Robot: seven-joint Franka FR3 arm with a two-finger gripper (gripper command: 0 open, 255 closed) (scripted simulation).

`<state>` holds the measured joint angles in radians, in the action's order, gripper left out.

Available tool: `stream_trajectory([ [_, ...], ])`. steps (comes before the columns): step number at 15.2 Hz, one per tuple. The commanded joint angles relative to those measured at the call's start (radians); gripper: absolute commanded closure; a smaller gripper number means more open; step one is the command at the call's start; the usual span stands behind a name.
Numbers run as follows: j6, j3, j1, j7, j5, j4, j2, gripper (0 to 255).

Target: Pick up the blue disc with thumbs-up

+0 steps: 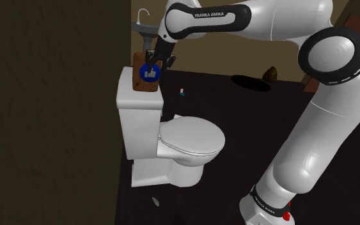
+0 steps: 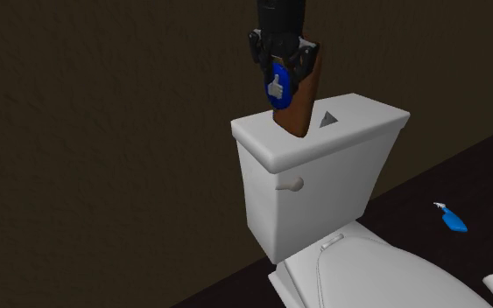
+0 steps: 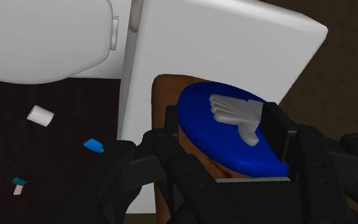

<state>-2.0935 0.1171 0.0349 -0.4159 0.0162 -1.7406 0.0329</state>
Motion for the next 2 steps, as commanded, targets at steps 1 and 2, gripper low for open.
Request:
stream_trajectory([
  [1,0.017,0.001,-0.001,-0.001,0.0,0.017,0.001,255],
  [2,0.017,0.001,-0.001,-0.001,0.001,0.017,0.001,255],
])
